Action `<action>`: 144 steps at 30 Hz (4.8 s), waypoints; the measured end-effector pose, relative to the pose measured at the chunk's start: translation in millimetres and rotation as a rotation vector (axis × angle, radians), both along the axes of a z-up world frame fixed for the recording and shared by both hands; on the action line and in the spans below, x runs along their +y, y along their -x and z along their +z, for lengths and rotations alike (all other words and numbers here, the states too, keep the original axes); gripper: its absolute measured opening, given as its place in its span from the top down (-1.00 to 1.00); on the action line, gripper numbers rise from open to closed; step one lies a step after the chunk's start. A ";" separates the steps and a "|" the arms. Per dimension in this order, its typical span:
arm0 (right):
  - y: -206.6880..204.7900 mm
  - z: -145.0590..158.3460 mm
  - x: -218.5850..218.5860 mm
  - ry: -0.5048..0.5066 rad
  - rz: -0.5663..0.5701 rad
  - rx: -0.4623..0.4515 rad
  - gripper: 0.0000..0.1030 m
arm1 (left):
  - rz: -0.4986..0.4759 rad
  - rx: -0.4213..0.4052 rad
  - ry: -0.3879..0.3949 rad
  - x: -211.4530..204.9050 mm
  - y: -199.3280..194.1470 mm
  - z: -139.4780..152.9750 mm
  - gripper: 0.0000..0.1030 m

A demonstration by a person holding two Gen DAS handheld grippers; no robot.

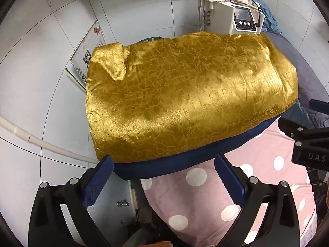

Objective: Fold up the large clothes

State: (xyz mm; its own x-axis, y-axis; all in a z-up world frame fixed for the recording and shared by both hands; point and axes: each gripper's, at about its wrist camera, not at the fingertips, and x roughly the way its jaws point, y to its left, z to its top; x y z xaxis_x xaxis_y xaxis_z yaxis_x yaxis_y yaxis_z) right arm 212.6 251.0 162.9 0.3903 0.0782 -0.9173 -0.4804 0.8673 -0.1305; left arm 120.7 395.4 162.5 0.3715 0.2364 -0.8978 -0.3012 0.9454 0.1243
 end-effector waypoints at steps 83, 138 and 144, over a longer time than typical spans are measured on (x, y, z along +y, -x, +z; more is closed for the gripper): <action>7.3 -2.4 11.9 -0.027 0.037 -0.037 -0.89 | -0.055 0.013 -0.048 -12.4 -7.9 -5.3 -0.88; 9.2 -1.9 14.0 -0.032 0.025 -0.055 -0.89 | -0.072 -0.041 -0.043 -16.8 -4.7 0.7 -0.88; 9.7 -1.6 14.2 -0.031 0.024 -0.058 -0.89 | -0.073 -0.041 -0.046 -17.2 -4.9 0.9 -0.88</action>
State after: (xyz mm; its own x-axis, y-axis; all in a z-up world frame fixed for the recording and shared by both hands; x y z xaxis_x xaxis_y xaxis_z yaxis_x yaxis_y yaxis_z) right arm 202.9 265.1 161.3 0.4404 0.1161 -0.8903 -0.4931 0.8599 -0.1318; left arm 125.6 378.2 163.5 0.4260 0.2478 -0.8702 -0.2373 0.9587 0.1568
